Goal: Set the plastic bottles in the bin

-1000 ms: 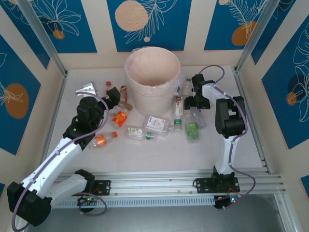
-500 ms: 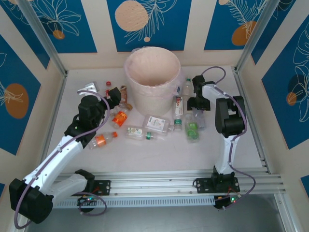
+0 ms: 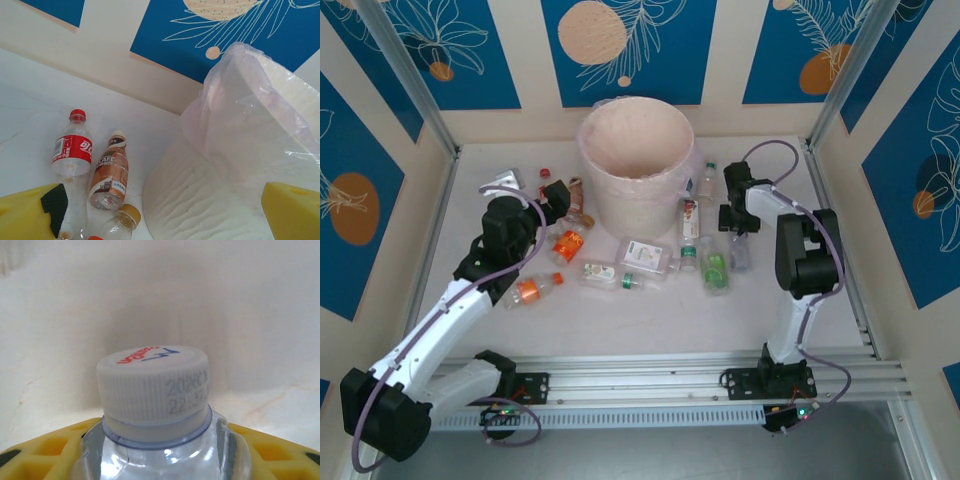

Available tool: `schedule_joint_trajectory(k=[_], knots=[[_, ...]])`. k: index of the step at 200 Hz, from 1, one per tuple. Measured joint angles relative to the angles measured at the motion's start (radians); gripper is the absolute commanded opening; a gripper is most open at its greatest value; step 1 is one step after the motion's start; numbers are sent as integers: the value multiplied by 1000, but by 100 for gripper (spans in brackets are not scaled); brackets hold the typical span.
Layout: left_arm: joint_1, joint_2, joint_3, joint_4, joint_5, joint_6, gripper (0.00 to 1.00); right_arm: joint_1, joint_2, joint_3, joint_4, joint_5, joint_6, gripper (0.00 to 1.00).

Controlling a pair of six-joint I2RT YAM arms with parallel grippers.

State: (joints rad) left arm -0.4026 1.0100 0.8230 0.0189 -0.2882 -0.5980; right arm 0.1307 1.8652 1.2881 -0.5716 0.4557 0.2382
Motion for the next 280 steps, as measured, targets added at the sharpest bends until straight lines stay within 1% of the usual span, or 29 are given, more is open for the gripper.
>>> schedule_joint_trajectory(k=[58,78,85,100,111,142,163,221,257,280], knots=[[8,8,-1,0,12,-8,100,0,-205,-135,128,32,0,30],[11,8,-2,0,16,-14,100,0,-273,-177,165,31,2,24],[11,8,-3,0,17,-16,100,0,-303,-198,183,31,2,21],[13,8,-6,0,19,-22,100,0,-381,-252,230,27,5,11],[14,8,-10,2,20,-25,100,0,-448,-293,263,16,7,0],[16,8,-27,2,23,-34,100,-1,-609,-370,347,-35,28,0],[20,8,-43,2,26,-48,100,-8,-682,-388,373,-83,55,0],[44,-18,-80,-1,35,-78,100,-13,-786,-388,389,-225,118,0],[64,-58,-105,-3,38,-91,100,-13,-866,-385,446,-331,175,0],[80,-72,-124,-4,39,-102,100,-9,-878,-355,467,-395,209,0]])
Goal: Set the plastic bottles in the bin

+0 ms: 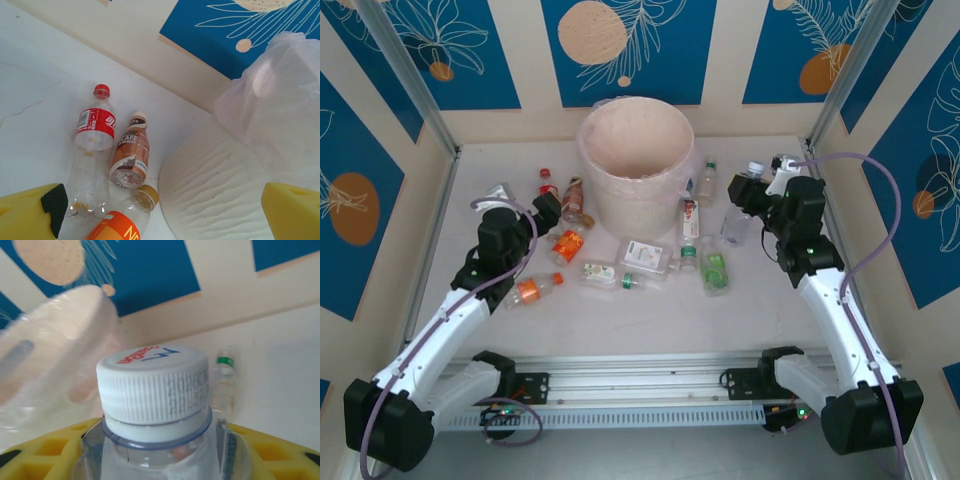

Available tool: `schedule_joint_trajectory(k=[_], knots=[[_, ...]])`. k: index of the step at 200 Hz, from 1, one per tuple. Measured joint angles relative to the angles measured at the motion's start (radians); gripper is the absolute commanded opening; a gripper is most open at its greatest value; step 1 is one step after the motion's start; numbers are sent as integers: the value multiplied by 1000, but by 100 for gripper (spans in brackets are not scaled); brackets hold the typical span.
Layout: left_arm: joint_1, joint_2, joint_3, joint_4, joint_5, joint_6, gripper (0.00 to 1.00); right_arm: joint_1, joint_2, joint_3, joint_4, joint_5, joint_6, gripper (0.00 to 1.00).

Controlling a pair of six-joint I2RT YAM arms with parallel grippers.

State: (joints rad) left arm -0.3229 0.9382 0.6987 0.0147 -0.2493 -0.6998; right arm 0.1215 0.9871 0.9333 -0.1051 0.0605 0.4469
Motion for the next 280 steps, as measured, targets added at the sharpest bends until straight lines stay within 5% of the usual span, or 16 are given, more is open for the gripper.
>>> schedule_joint_trajectory(k=[62,113,173,243,280], knots=[[18,-3,-13,-3,22,-10,100,83,101,270,105,-134,51,0],[26,-8,-19,-4,40,-10,100,174,339,545,134,-193,-1,0],[34,-9,-19,-10,52,-24,100,262,638,750,110,-148,-145,0],[49,-26,-20,-31,59,-25,100,320,795,876,-40,-27,-251,0],[53,-26,-23,-30,60,-26,100,344,952,1102,-261,95,-296,17]])
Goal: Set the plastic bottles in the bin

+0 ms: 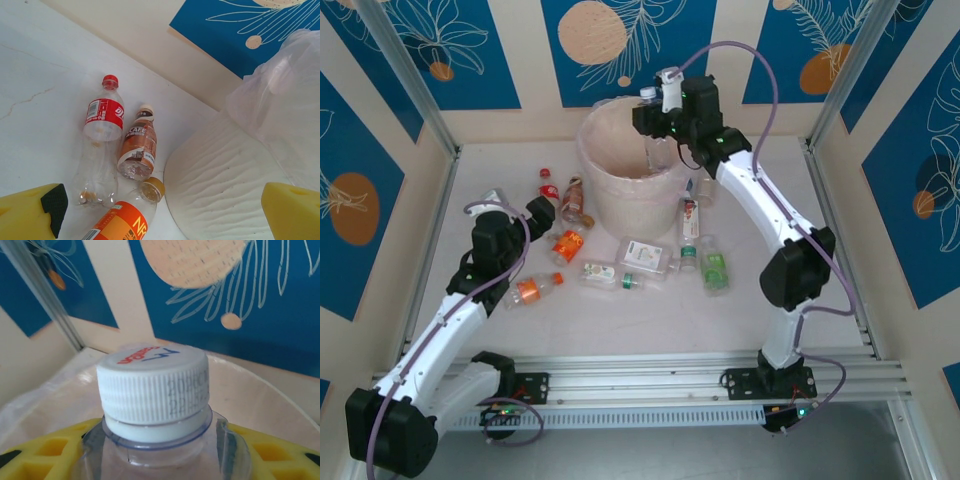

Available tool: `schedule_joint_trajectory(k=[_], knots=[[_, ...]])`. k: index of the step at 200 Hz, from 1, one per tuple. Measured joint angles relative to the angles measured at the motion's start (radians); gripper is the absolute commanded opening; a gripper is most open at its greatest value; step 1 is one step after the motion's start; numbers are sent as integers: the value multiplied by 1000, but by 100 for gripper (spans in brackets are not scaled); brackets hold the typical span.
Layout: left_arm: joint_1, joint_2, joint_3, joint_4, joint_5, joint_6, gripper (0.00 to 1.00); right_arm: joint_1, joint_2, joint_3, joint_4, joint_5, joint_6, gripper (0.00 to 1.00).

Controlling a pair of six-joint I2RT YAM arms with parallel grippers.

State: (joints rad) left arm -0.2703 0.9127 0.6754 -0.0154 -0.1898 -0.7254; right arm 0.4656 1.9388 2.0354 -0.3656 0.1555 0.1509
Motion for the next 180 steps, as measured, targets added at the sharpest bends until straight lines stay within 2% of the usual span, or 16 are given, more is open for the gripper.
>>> schedule_joint_trajectory(k=[36,79,121,180], knots=[[1,0,-13,0,2,-2,100,51,137,188,-190,220,-22,27],[2,0,-16,-1,3,-2,100,77,189,209,-295,382,-34,37],[6,0,-16,-1,3,-3,100,77,212,237,-336,459,-29,51],[8,0,-16,-1,4,-3,100,78,212,263,-354,494,-16,59]])
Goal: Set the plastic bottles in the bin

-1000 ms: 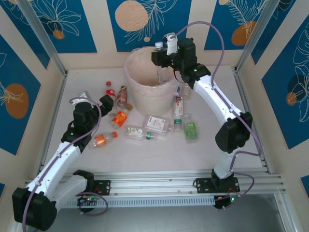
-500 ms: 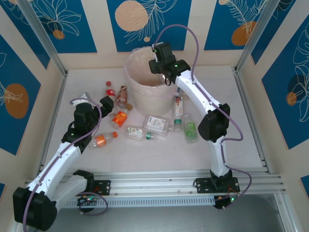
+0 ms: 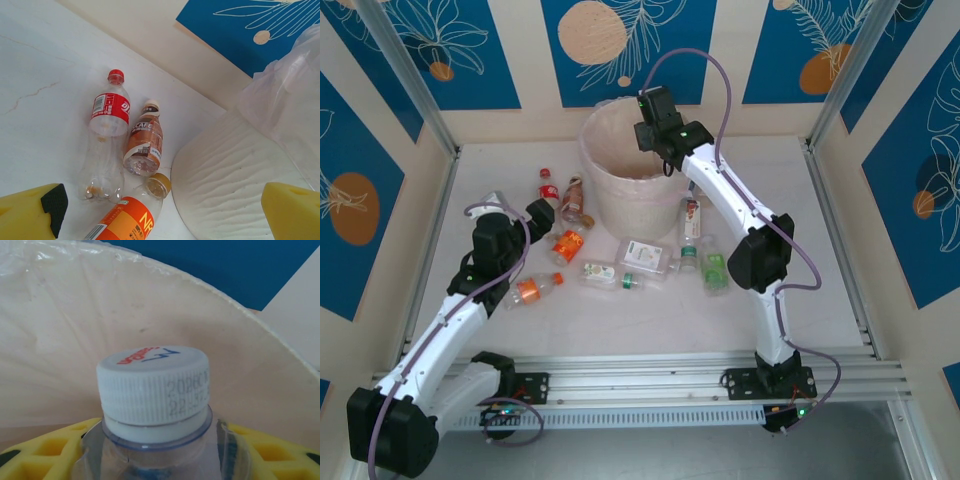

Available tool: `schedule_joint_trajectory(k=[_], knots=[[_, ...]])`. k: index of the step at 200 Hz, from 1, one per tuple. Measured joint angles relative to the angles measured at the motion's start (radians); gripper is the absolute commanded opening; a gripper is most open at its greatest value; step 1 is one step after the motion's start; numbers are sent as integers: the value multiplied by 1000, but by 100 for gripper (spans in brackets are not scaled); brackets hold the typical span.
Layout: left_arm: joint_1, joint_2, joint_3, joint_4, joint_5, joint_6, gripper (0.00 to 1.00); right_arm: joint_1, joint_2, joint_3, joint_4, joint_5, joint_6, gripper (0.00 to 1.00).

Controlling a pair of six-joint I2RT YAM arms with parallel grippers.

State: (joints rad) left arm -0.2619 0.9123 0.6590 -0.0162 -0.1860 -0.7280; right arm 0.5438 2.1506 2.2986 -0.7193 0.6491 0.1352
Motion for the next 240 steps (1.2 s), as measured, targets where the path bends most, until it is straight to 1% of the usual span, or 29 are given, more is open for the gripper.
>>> schedule_joint_trajectory(k=[12,24,32,81,115,135,157,160,166,171,211,240], knots=[[0,0,0,0,0,0,100,0,0,4,-8,8,3,62],[0,0,0,0,0,0,100,2,0,5,-12,14,9,68],[0,0,0,0,0,0,100,4,0,5,-14,19,8,70],[0,0,-2,0,3,-4,100,16,-18,-13,-21,32,10,79],[0,0,-6,0,3,-8,100,33,-76,-63,4,24,9,81],[1,0,-6,0,3,-11,100,44,-139,-124,33,3,7,83],[3,0,-7,0,3,-21,100,58,-237,-228,105,-26,-6,85],[3,0,-7,0,3,-23,100,60,-252,-246,120,-30,-9,87],[4,1,-7,0,3,-23,100,65,-288,-287,150,-42,-11,96],[4,3,-7,0,3,-25,100,68,-316,-320,174,-53,-12,100],[5,28,-7,-2,3,-26,100,74,-537,-562,358,-152,-1,100],[6,35,-7,-8,3,-31,100,66,-673,-702,450,-207,25,100]])
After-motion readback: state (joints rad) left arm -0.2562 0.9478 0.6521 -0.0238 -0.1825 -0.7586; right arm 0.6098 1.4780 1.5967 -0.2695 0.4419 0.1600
